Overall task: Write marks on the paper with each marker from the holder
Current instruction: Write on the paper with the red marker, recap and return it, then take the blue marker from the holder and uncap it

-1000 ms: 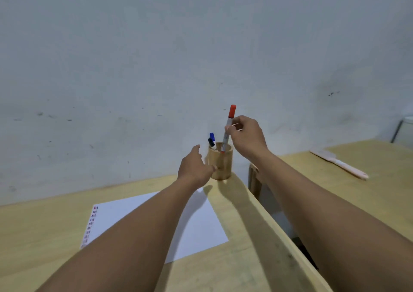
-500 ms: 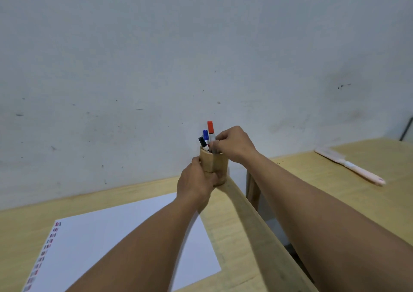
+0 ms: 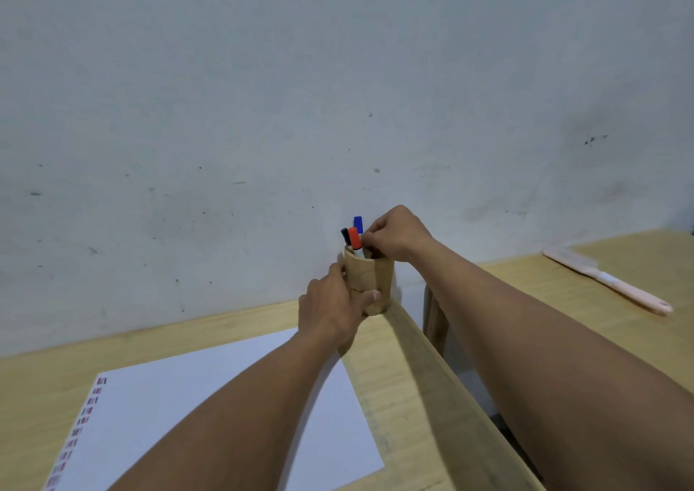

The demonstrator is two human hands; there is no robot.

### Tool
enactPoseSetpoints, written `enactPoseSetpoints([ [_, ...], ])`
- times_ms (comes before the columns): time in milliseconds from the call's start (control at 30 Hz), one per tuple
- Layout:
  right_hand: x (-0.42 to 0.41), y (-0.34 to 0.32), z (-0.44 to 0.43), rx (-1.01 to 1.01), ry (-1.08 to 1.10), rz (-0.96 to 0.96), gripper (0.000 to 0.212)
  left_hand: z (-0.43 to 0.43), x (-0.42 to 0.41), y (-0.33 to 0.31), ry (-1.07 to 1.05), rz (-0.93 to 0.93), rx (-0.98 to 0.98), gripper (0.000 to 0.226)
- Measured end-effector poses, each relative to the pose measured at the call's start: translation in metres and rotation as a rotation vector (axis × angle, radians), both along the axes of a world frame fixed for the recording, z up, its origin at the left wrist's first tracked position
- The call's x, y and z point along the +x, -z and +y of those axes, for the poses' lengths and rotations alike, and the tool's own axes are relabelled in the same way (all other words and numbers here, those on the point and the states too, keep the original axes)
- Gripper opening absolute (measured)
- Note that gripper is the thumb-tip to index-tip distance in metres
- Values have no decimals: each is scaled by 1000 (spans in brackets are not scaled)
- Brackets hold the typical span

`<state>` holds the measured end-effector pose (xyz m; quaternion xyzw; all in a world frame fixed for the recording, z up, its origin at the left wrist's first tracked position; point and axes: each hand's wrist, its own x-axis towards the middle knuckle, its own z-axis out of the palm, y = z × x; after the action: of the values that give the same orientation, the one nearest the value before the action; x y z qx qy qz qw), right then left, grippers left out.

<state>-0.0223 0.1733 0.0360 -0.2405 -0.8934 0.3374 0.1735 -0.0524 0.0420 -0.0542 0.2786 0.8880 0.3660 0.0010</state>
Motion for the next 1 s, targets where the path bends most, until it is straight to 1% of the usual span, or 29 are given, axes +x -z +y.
enactPoseSetpoints([
  [100, -3, 3, -1, 15, -10, 11, 18, 1, 0, 0, -4, -2, -1, 69],
  [200, -5, 7, 0, 20, 18, 29, 13, 1, 0, 0, -2, -5, 0, 67],
  [333, 2, -2, -3, -10, 58, 169, 9, 0, 3, -1, -13, -20, 9, 67],
  [433, 15, -23, -9, -25, 61, 286, 10, -6, 8, -6, -18, -77, 73, 72],
  [567, 34, -48, -26, -1, 29, 360, 13, -28, 16, -27, -60, -79, 59, 83],
  [633, 46, -57, -40, 22, -4, 371, 11, -44, 20, -42, -89, -69, 93, 77],
  [700, 58, -63, -58, 32, -46, 358, 13, -64, 28, -59, -121, -57, 152, 64],
  [833, 82, -64, -97, 35, -152, 300, 16, -110, 50, -91, -184, -20, 329, 39],
  [1000, 108, -62, -147, 5, -295, 235, 17, -163, 77, -120, -122, -136, 566, 26],
])
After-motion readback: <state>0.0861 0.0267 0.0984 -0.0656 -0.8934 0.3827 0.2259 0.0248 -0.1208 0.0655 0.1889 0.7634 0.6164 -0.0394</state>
